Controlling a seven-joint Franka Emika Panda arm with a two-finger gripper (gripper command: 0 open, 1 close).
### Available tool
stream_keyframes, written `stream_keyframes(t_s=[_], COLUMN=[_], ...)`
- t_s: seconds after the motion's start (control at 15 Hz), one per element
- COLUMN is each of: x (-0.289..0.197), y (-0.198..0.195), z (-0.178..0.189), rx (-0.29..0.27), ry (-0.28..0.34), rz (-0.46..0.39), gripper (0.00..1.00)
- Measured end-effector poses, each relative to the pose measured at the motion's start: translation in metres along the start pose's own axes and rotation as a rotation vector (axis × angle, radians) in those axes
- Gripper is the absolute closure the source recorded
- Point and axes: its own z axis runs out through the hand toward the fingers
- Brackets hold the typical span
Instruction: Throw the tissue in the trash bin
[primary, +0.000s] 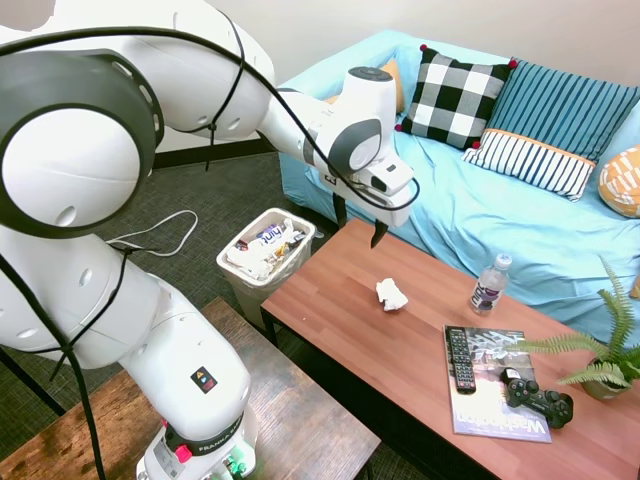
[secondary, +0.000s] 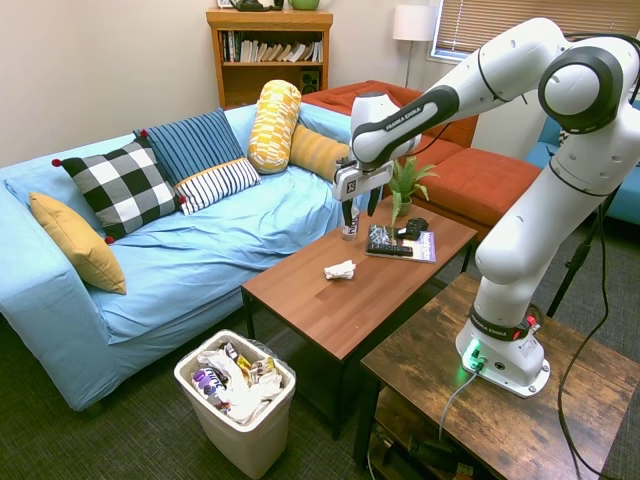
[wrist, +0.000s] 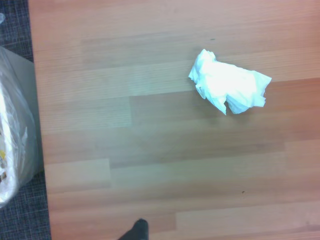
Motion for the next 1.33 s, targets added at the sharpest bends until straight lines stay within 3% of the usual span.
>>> stream_keyframes(t_s=[0.4,0.8,1.33], x=[0.013,0.057,0.095], y=[-0.019,-0.051,-0.077], z=[0.021,0.102,0.216], rx=[0.01,-0.015,-0.078], ry=[0.025,0.07,0.051], rz=[-0.009,-0.085,-0.17], gripper=[0.0,0.0,0.0])
